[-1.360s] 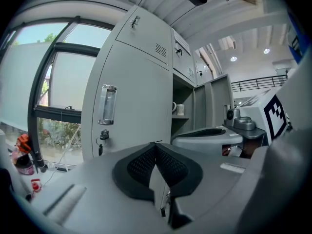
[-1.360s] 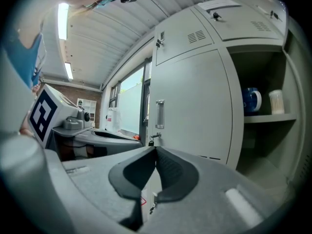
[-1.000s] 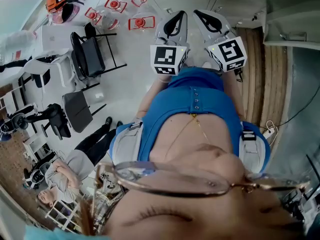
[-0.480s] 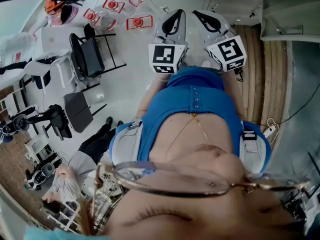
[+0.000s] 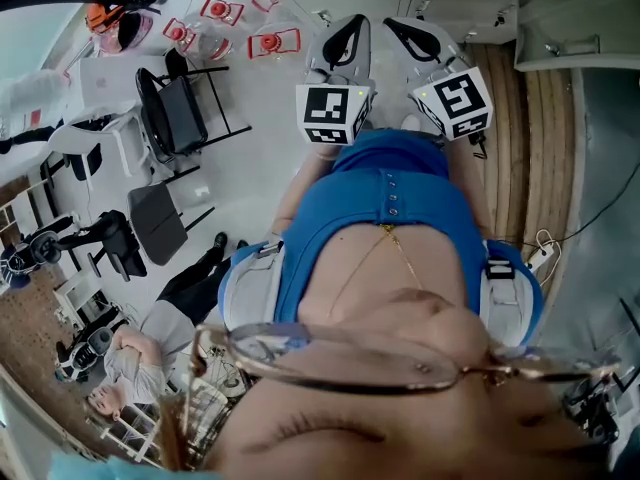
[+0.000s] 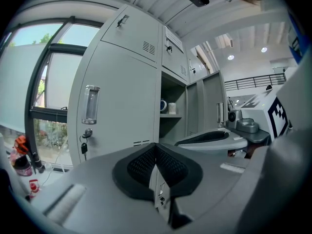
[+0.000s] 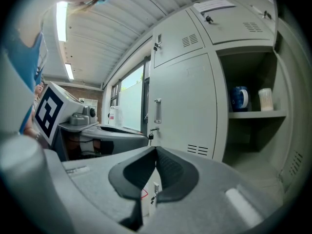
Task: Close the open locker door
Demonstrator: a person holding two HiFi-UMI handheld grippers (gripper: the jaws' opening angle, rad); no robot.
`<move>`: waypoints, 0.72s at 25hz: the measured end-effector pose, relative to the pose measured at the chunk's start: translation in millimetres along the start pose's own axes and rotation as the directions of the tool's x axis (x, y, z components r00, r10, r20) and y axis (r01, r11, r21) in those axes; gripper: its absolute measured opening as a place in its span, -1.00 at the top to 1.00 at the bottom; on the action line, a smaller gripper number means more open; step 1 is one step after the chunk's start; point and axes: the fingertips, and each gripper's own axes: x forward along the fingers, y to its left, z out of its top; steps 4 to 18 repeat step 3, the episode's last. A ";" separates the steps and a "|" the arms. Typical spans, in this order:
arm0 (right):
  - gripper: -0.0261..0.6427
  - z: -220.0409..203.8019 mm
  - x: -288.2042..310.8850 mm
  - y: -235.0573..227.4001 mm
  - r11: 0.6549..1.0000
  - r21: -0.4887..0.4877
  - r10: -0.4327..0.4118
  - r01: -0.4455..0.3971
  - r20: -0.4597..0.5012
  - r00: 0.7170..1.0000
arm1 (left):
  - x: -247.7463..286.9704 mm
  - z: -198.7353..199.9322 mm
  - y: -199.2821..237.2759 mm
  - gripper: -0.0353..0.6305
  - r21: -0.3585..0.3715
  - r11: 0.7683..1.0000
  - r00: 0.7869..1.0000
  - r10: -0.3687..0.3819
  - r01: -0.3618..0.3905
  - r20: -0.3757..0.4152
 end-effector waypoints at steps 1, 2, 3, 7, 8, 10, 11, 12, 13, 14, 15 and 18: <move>0.91 0.6 -2.0 -0.5 1.000 0.000 0.000 0.000 0.000 1.000 | 0.0 0.9 -1.5 0.90 0.000 1.000 1.000 0.001 -0.001 0.001; 0.91 1.5 -4.3 -0.9 1.000 -0.001 0.000 0.000 -0.001 1.000 | -0.4 2.1 -3.2 0.90 0.000 1.000 1.000 0.001 -0.001 0.001; 0.91 2.6 -6.7 -1.3 1.000 -0.002 -0.001 0.001 -0.001 1.000 | -0.8 3.3 -5.0 0.90 0.000 1.000 1.000 0.002 -0.002 0.002; 0.91 2.6 -6.7 -1.3 1.000 -0.002 -0.001 0.001 -0.001 1.000 | -0.8 3.3 -5.0 0.90 0.000 1.000 1.000 0.002 -0.002 0.002; 0.91 2.6 -6.7 -1.3 1.000 -0.002 -0.001 0.001 -0.001 1.000 | -0.8 3.3 -5.0 0.90 0.000 1.000 1.000 0.002 -0.002 0.002; 0.91 2.6 -6.7 -1.3 1.000 -0.002 -0.001 0.001 -0.001 1.000 | -0.8 3.3 -5.0 0.90 0.000 1.000 1.000 0.002 -0.002 0.002; 0.91 2.6 -6.7 -1.3 1.000 -0.002 -0.001 0.001 -0.001 1.000 | -0.8 3.3 -5.0 0.90 0.000 1.000 1.000 0.002 -0.002 0.002; 0.91 2.6 -6.7 -1.3 1.000 -0.002 -0.001 0.001 -0.001 1.000 | -0.8 3.3 -5.0 0.90 0.000 1.000 1.000 0.002 -0.002 0.002; 0.91 2.6 -6.7 -1.3 1.000 -0.002 -0.001 0.001 -0.001 1.000 | -0.8 3.3 -5.0 0.90 0.000 1.000 1.000 0.002 -0.002 0.002; 0.91 2.6 -6.7 -1.3 1.000 -0.002 -0.001 0.001 -0.001 1.000 | -0.8 3.3 -5.0 0.90 0.000 1.000 1.000 0.002 -0.002 0.002; 0.91 2.6 -6.7 -1.3 1.000 -0.002 -0.001 0.001 -0.001 1.000 | -0.8 3.3 -5.0 0.90 0.000 1.000 1.000 0.002 -0.002 0.002; 0.91 2.6 -6.7 -1.3 1.000 -0.002 -0.001 0.001 -0.001 1.000 | -0.8 3.3 -5.0 0.90 0.000 1.000 1.000 0.002 -0.002 0.002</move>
